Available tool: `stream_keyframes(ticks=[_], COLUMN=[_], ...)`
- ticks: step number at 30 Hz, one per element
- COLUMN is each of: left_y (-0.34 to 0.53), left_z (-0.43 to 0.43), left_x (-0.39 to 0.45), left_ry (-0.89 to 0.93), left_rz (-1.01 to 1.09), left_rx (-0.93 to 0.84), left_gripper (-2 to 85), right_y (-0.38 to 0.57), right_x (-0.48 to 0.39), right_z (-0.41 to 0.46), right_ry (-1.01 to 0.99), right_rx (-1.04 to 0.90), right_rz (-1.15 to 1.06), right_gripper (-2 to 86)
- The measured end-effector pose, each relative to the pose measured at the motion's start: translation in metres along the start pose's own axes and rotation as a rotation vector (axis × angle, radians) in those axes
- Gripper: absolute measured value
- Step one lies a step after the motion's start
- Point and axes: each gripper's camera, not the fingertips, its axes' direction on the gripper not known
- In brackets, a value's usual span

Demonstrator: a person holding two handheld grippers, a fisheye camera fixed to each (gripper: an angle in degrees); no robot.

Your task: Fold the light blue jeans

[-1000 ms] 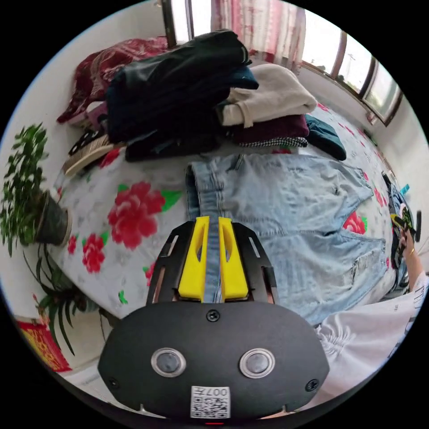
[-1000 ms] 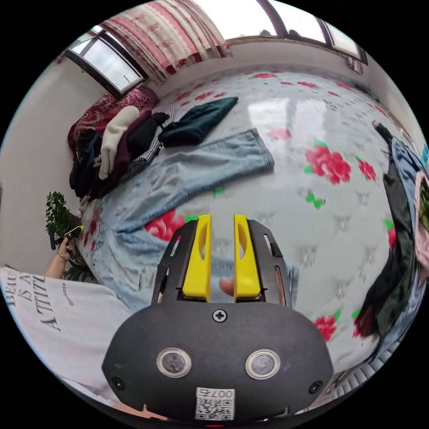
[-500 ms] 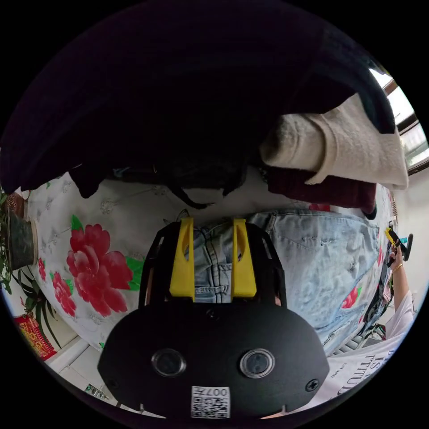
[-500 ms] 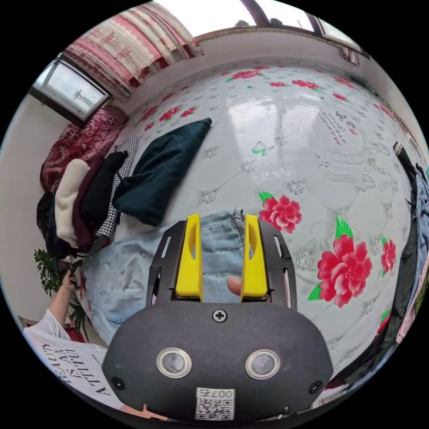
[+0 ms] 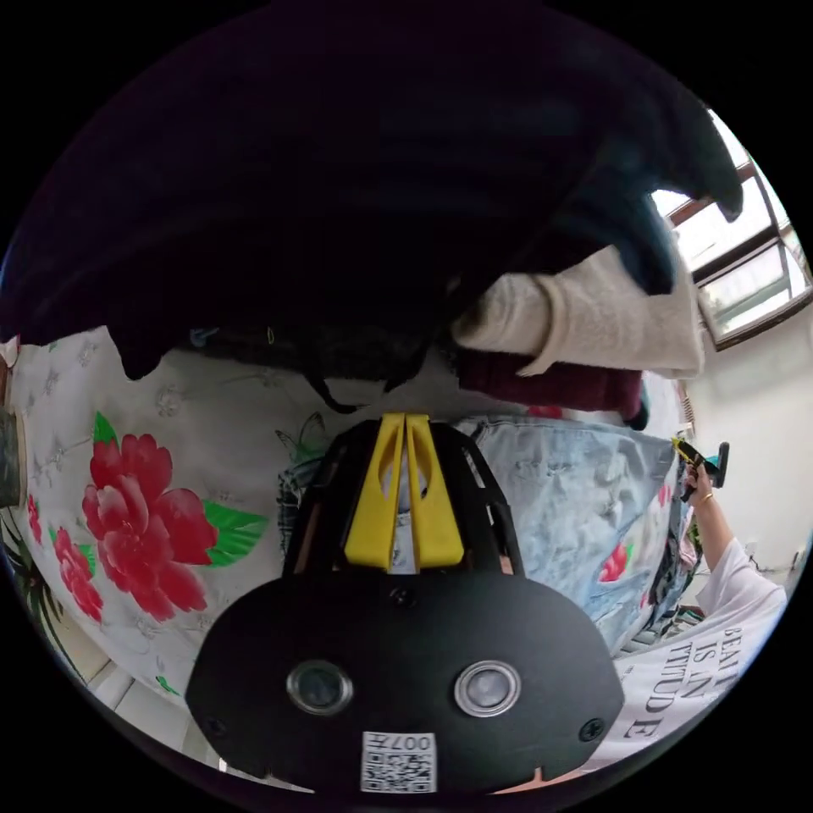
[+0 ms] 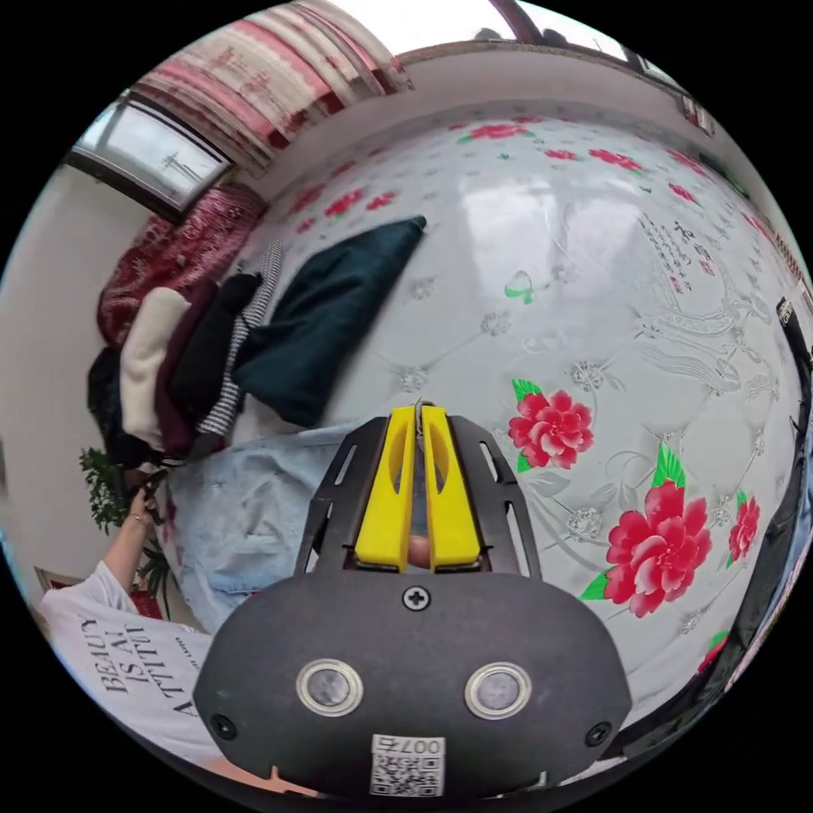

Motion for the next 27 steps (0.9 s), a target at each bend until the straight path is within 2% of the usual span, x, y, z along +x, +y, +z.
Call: stream_keyframes(ticks=[2,6,8,12,15,19,23,27], left_y=[0.007,0.041,0.059,0.086,0.085,0.064,0.033,0.016], left_z=[-0.030,-0.129,-0.153,-0.127,-0.085,-0.051,-0.004,0.029], left_x=[-0.003,-0.023,-0.027,-0.031,-0.040,-0.039,-0.035,-0.025], left_ry=[0.052,0.315,0.361,0.195,0.220,0.130,0.010,-0.130], left_rz=[0.004,0.020,0.064,0.030,-0.053,-0.074,-0.063,0.061], left_rx=[0.071,0.389,0.423,0.210,0.089,0.035,-0.099,-0.108], left_gripper=[-0.9,-0.9,-0.7,1.3,10.0,14.2,16.4,18.6], right_y=[0.014,0.068,0.098,0.155,0.175,0.185,0.185,0.178], right_x=[-0.011,-0.033,-0.038,-0.047,-0.035,-0.033,-0.035,-0.033], right_z=[-0.038,-0.127,-0.156,-0.186,-0.185,-0.182,-0.180,-0.173], right_ry=[-0.078,-0.182,-0.245,-0.178,-0.203,-0.188,-0.180,-0.149], right_rx=[0.067,0.171,0.184,0.185,0.175,0.158,0.149,0.120], right_rz=[-0.040,-0.140,-0.152,-0.159,-0.082,-0.040,-0.037,-0.021], right_gripper=[-0.1,-0.2,-0.2,-0.2,-0.3,-0.3,-0.3,-0.3])
